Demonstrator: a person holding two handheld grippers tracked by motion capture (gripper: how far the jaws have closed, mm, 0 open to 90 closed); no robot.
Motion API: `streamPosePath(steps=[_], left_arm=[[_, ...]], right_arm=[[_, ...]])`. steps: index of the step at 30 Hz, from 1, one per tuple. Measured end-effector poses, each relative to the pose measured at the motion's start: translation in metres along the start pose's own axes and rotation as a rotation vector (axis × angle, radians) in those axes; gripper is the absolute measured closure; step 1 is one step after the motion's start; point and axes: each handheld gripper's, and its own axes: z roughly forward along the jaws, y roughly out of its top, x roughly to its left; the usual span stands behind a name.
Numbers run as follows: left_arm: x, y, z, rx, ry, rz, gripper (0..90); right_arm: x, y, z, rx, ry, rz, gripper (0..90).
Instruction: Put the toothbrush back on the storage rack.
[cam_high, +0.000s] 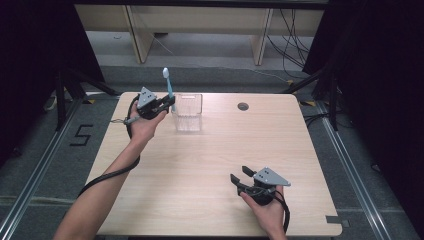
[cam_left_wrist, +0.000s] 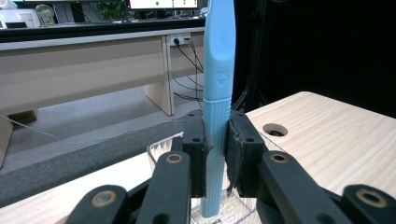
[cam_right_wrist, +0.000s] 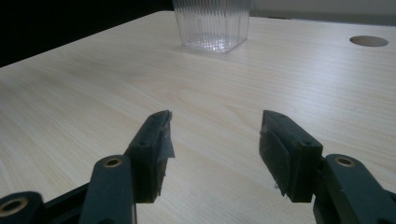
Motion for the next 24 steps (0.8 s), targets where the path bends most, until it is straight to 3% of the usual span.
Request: streamPosePath(steps=[6, 7, 9, 10, 18, 20, 22, 24], left_arm=[[0.0016, -0.0023, 0.0043, 0.016, 0.015, 0.002, 78.3], [0.0021, -0.0032, 0.0048, 0.02, 0.019, 0.005, 78.3], [0.0026, -0.0053, 0.0058, 0.024, 0.02, 0.006, 78.3], [0.0027, -0.0062, 0.006, 0.026, 0.022, 0.004, 78.3], [0.0003, -0.0082, 0.0076, 0.034, 0.013, 0.002, 78.3], [0.0001, -0.0088, 0.0076, 0.043, 0.013, 0.007, 78.3], [-0.0003, -0.0094, 0.0077, 0.044, 0.014, 0.006, 78.3], [-0.0008, -0.0096, 0.0078, 0.049, 0.019, 0.011, 78.3]], right_arm=[[0.0008, -0.0006, 0.0006, 0.0, 0.007, 0.011, 44.2], [0.0033, -0.0011, -0.0002, 0.012, 0.014, 0.046, 44.2], [0.0005, -0.0009, 0.0002, 0.003, 0.009, 0.012, 44.2], [0.0014, -0.0013, 0.0007, 0.0, 0.021, 0.036, 44.2], [0.0028, -0.0017, -0.0001, 0.017, 0.013, 0.041, 44.1], [0.003, -0.0022, 0.001, 0.01, 0.02, 0.046, 44.0], [0.0015, -0.002, 0.0009, 0.016, 0.016, 0.02, 44.0], [0.0019, -0.0026, 0.002, 0.011, 0.033, 0.036, 43.9]])
